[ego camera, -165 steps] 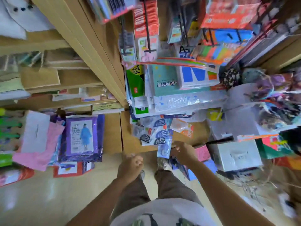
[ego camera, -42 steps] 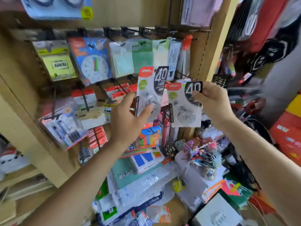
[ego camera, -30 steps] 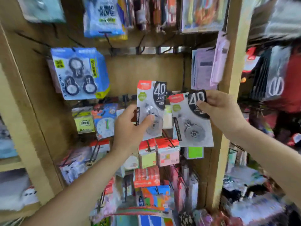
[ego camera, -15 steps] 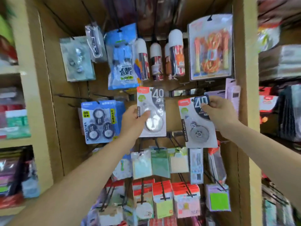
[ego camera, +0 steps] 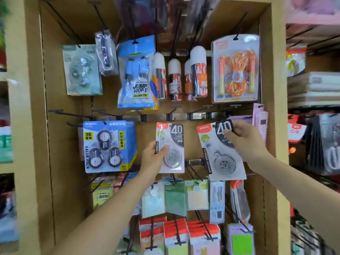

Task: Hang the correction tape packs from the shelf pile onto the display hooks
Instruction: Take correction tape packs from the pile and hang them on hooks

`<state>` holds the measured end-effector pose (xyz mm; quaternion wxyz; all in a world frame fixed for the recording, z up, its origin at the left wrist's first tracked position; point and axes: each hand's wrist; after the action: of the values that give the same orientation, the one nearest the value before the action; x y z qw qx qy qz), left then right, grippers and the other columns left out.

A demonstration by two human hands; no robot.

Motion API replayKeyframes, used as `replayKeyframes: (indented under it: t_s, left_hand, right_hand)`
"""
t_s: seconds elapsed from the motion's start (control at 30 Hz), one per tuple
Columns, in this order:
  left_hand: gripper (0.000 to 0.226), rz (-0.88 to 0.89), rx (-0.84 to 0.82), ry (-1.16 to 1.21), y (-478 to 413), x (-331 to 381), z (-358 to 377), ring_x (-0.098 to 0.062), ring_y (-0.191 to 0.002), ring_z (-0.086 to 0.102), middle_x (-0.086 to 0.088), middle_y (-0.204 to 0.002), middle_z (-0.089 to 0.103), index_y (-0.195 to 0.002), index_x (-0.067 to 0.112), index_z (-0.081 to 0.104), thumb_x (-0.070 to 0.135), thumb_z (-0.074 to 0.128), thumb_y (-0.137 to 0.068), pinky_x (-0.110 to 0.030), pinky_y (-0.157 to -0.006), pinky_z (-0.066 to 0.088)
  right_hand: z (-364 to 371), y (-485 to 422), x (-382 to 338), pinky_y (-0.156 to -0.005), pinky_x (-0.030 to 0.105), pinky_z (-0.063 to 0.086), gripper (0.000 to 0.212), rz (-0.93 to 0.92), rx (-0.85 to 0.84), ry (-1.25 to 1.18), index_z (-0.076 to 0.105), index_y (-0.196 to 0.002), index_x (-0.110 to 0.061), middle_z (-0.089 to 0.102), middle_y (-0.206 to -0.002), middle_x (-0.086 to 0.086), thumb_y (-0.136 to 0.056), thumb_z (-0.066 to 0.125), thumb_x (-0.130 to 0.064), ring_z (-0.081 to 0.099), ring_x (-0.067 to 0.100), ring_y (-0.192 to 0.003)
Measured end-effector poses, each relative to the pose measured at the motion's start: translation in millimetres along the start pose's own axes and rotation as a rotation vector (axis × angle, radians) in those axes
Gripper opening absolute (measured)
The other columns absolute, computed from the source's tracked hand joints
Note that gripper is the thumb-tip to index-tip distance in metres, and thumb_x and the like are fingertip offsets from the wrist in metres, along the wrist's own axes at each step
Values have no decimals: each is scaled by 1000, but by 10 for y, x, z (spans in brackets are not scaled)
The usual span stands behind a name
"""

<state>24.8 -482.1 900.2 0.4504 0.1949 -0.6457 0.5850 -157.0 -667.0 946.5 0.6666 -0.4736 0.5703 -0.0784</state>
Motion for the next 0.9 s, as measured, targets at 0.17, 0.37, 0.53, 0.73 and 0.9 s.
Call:
replayKeyframes:
  t_s: [0.17,0.37,0.53,0.73,0.9]
  left_hand:
    - [13,26,-101,43,46,19,38,-12,-87,72,2,-97,77,-101,20,70,10,69,-93,-22,-70,56]
    - [11,97,-78,134,51,164,155,-8,-85,72,6,-95,77,-102,21,70,14,69,-94,-22,-68,57]
    - [8,53,-14,96,-38,177,224,3,-76,69,10,-91,74,-102,20,69,16,68,-95,-13,-58,50]
    - [10,43,-7,91,-2,30,147,-6,-85,70,12,-91,76,-98,24,69,15,68,-95,-16,-63,53]
    - [13,119,8,69,-18,21,92,-11,-89,72,8,-95,77,-98,24,70,12,68,-94,-30,-75,57]
  right_hand:
    - [44,-2,28,-84,30,56,12,-12,7,12,64,-106,-20,72,-101,-1,-97,60,-13,69,13,-95]
    - [63,-67,114,-77,21,53,13,-14,86,16,63,-107,-20,68,-94,-14,-98,58,-12,65,1,-89]
    - [58,-71,132,-75,19,52,13,-26,104,19,61,-106,-22,67,-97,-9,-99,58,-12,64,1,-89]
    - [63,-33,173,-73,16,50,15,-29,91,13,61,-106,-24,67,-94,-15,-99,58,-12,63,-2,-91]
    - [100,-72,165,-85,25,54,15,-38,78,-30,61,-110,-24,69,-102,-9,-99,58,-14,66,7,-99]
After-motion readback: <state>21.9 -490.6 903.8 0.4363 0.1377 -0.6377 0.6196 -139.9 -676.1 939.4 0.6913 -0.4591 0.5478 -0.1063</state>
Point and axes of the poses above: each hand's wrist, its own y-axis away from the middle knuckle, its own z-axis out of the palm, x = y × z
